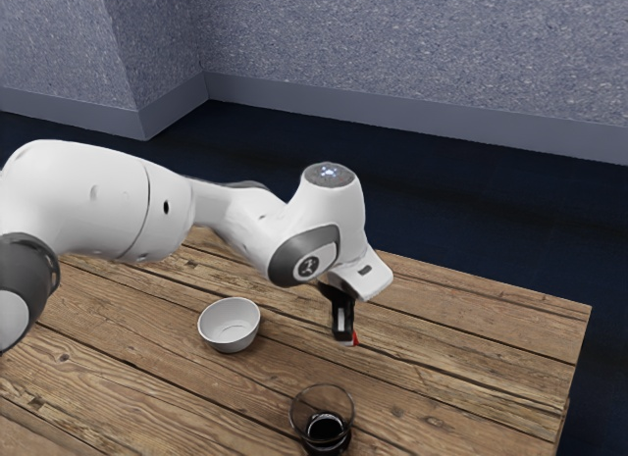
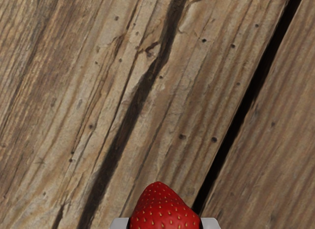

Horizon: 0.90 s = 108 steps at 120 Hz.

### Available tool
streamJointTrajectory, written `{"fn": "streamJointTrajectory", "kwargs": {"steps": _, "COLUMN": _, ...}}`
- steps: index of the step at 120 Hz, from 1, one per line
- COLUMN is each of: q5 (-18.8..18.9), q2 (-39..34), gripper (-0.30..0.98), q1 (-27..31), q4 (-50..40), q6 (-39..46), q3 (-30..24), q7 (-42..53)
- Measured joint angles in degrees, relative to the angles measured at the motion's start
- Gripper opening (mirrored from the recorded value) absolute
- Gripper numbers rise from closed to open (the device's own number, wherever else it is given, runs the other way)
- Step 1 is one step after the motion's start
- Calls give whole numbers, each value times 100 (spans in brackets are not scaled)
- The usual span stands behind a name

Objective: Take strawberry from the bowl

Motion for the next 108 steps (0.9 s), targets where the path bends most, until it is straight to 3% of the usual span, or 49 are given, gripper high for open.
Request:
{"fn": "streamJointTrajectory", "kwargs": {"steps": 30, "q5": -60, "q2": 221, "gripper": 6, "q1": -7, "q4": 76, "q6": 26, "q3": -5, "q7": -42}}
{"fn": "streamJointTrajectory", "kwargs": {"steps": 56, "q5": -211, "q2": 314, "gripper": 42, "q1": 60, "q4": 198, "q6": -2, "q3": 14, "q7": -21}}
{"fn": "streamJointTrajectory", "kwargs": {"steps": 66, "q5": -227, "q2": -171, "gripper": 50, "q1": 83, "q4": 266, "q6": -143, "q3": 77, "q7": -143}}
{"fn": "streamJointTrajectory", "kwargs": {"steps": 76, "q5": -212, "q2": -684, "gripper": 56, "q1": 89, "q4": 632, "q6": -599, "q3": 394, "q7": -395}}
{"fn": "streamJointTrajectory", "kwargs": {"steps": 92, "q5": -149, "q2": -1003, "gripper": 61, "q1": 117, "q4": 1408, "q6": -1531, "q3": 1668, "q7": -784}}
{"fn": "streamJointTrajectory", "kwargs": {"steps": 100, "q5": -107, "q2": -1381, "gripper": 63, "q1": 805, "q4": 1444, "q6": -1903, "q3": 1619, "q7": -966}}
{"fn": "streamJointTrajectory", "kwargs": {"steps": 108, "q5": -29, "q2": -1607, "gripper": 64, "q1": 1901, "q4": 1442, "q6": -2206, "q3": 939, "q7": -1149}}
